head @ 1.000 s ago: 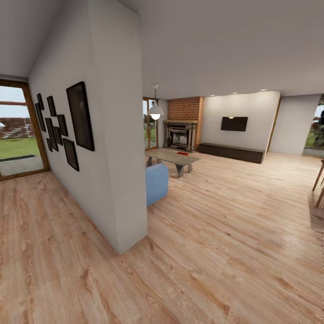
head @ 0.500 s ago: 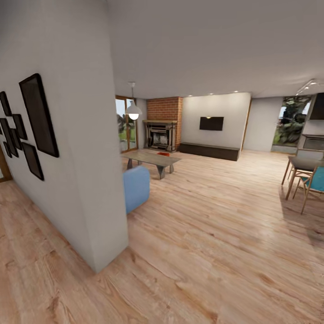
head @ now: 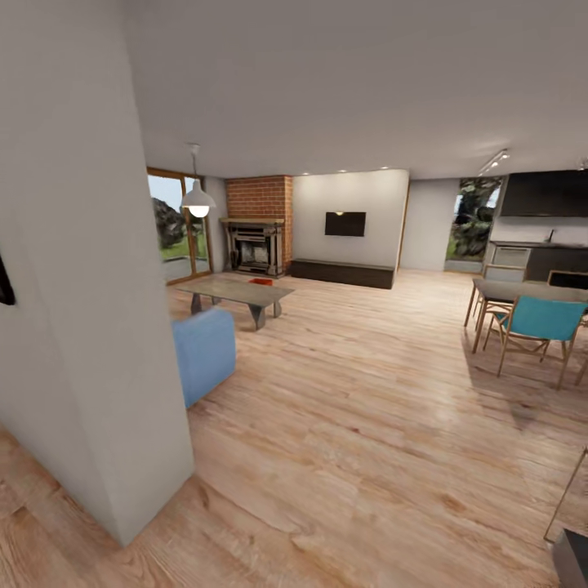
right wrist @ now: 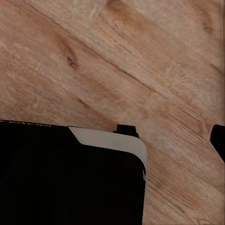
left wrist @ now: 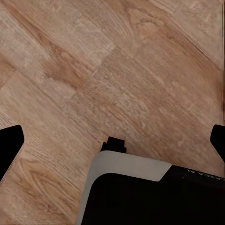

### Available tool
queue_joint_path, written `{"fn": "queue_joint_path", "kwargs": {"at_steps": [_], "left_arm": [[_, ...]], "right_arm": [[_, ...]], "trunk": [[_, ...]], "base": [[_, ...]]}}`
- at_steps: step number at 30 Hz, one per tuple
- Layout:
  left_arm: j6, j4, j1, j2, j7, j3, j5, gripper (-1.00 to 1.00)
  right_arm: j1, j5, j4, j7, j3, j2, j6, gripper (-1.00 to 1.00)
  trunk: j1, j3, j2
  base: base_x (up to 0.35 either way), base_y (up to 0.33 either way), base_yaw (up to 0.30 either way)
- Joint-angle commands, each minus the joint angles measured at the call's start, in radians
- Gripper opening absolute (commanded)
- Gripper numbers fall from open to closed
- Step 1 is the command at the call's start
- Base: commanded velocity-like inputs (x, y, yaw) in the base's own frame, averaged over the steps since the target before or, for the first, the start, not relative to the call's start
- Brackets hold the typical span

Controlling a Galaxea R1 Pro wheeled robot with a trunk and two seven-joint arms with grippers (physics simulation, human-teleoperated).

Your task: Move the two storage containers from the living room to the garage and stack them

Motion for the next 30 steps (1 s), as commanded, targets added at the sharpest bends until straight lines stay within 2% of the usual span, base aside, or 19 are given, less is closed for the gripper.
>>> {"fn": "queue_joint_path", "kwargs": {"at_steps": [1, 12, 30], "left_arm": [[-0.003, 0.0, -0.001, 0.0, 0.001, 0.0, 0.006, 1.0], [-0.003, 0.0, -0.001, 0.0, 0.001, 0.0, 0.006, 1.0], [-0.003, 0.001, -0.001, 0.0, 0.001, 0.0, 0.006, 1.0]], "right_arm": [[-0.002, 0.002, 0.003, -0.001, 0.007, 0.0, -0.005, 1.0], [-0.002, 0.002, 0.003, -0.001, 0.007, 0.0, -0.005, 1.0], [-0.002, 0.002, 0.003, -0.001, 0.012, -0.001, -0.005, 1.0]], "trunk": [[0.001, -0.001, -0.001], [0.001, -0.001, -0.001], [0.001, -0.001, -0.001]], "base": [[0.322, 0.0, -0.284], [0.322, 0.0, -0.274], [0.322, 0.0, -0.016]]}}
